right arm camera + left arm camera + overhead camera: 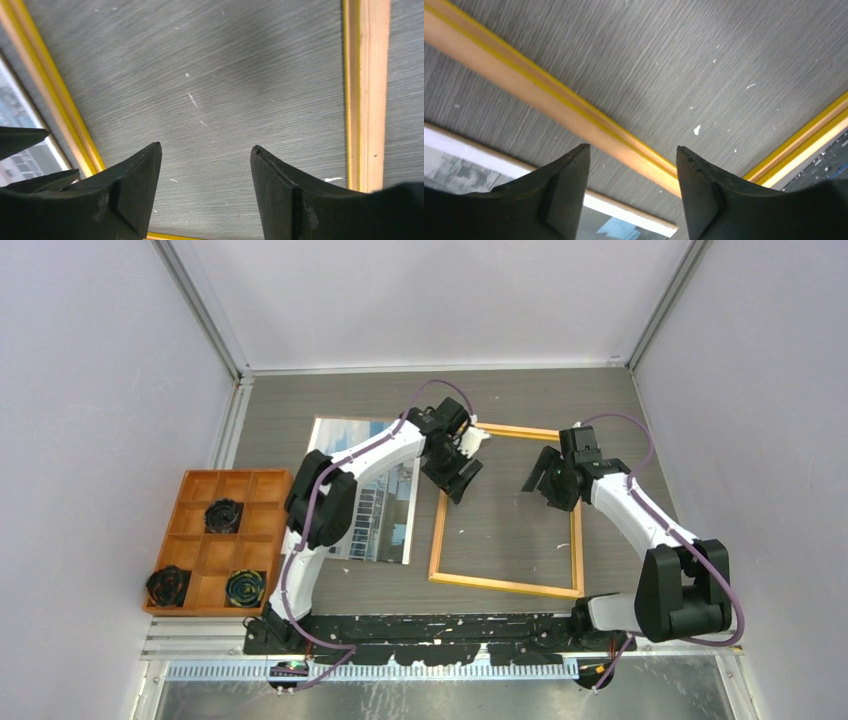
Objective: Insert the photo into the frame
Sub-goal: Move the photo frame to the center of the board, then pick up the photo frame item at the center of the board.
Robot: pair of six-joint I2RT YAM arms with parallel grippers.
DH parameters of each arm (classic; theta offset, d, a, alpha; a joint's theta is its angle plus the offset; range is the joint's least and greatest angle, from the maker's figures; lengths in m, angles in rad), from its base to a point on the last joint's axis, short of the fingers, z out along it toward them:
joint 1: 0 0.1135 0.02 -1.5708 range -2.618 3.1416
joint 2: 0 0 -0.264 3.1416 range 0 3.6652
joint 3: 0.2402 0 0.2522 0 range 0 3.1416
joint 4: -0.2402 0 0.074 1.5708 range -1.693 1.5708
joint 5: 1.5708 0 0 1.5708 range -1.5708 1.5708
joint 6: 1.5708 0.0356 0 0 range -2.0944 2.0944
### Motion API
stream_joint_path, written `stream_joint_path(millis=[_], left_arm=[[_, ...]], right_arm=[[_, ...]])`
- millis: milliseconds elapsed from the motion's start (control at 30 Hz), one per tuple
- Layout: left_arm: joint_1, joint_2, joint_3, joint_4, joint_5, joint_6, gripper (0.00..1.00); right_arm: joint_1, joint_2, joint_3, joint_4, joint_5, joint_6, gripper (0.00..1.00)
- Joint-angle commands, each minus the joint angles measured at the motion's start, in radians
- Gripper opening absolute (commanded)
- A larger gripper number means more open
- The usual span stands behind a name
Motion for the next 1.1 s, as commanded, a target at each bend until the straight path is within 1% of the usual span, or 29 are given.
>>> stream_joint_path(millis=[0,33,100,133,233,267,300,333,367,433,467,500,533,600,633,700,733,767,833,967,1067], left_arm=[[0.105,-0.106,0.044,-0.121,0.064,0.011,0.69],[0.148,-0.131,0.053,-0.142,0.069,0.018,0.73],[0.257,-0.180,0.075,-0.180,0.088,0.033,0.76],[0.324,-0.198,0.090,-0.195,0.089,0.043,0.77],[0.501,-0.218,0.137,-0.245,0.025,0.078,0.78],[0.551,-0.215,0.155,-0.262,-0.002,0.089,0.79],[0.618,-0.208,0.170,-0.282,-0.018,0.100,0.95],[0.662,-0.202,0.181,-0.295,-0.038,0.108,0.99],[0.697,-0.197,0.183,-0.302,-0.054,0.115,1.00],[0.770,-0.189,0.176,-0.285,-0.078,0.119,1.00],[0.795,-0.184,0.173,-0.274,-0.093,0.115,1.00],[0.814,-0.175,0.170,-0.264,-0.109,0.113,1.00],[0.825,-0.165,0.172,-0.254,-0.128,0.111,1.00],[0.836,-0.138,0.180,-0.235,-0.202,0.104,1.00],[0.837,-0.123,0.184,-0.229,-0.225,0.101,0.99],[0.837,-0.093,0.186,-0.210,-0.263,0.091,0.98],[0.837,-0.077,0.188,-0.197,-0.273,0.082,0.95],[0.837,-0.060,0.190,-0.186,-0.314,0.071,0.93],[0.836,-0.024,0.196,-0.171,-0.347,0.055,0.89],[0.817,0.038,0.190,-0.148,-0.428,0.053,0.80],[0.800,0.046,0.154,-0.118,-0.457,0.059,0.77]], right_arm=[[0.007,-0.043,0.065,0.092,-0.081,0.044,0.74],[0.017,-0.035,0.078,0.122,-0.102,0.065,0.79],[0.064,-0.002,0.115,0.165,-0.105,0.103,0.95],[0.104,0.028,0.168,0.169,-0.083,0.107,0.99],[0.220,0.132,0.315,0.175,-0.041,0.105,1.00],[0.245,0.156,0.345,0.214,-0.029,0.136,1.00],[0.249,0.176,0.362,0.262,-0.022,0.219,1.00],[0.237,0.198,0.379,0.305,-0.045,0.318,1.00],[0.219,0.244,0.395,0.346,-0.085,0.380,1.00],[0.187,0.341,0.407,0.485,-0.263,0.433,1.00],[0.187,0.400,0.434,0.530,-0.315,0.454,1.00],[0.202,0.447,0.482,0.497,-0.320,0.451,1.00],[0.228,0.495,0.543,0.413,-0.293,0.418,1.00],[0.298,0.563,0.682,0.253,-0.193,0.321,1.00],[0.333,0.593,0.736,0.204,-0.150,0.286,1.00],[0.383,0.638,0.800,0.168,-0.091,0.255,1.00],[0.398,0.662,0.829,0.159,-0.077,0.253,0.99],[0.409,0.683,0.846,0.154,-0.066,0.259,0.97],[0.428,0.725,0.869,0.146,-0.048,0.266,0.95],[0.462,0.793,0.885,0.125,-0.001,0.269,0.91],[0.471,0.823,0.884,0.104,0.026,0.267,0.87]])
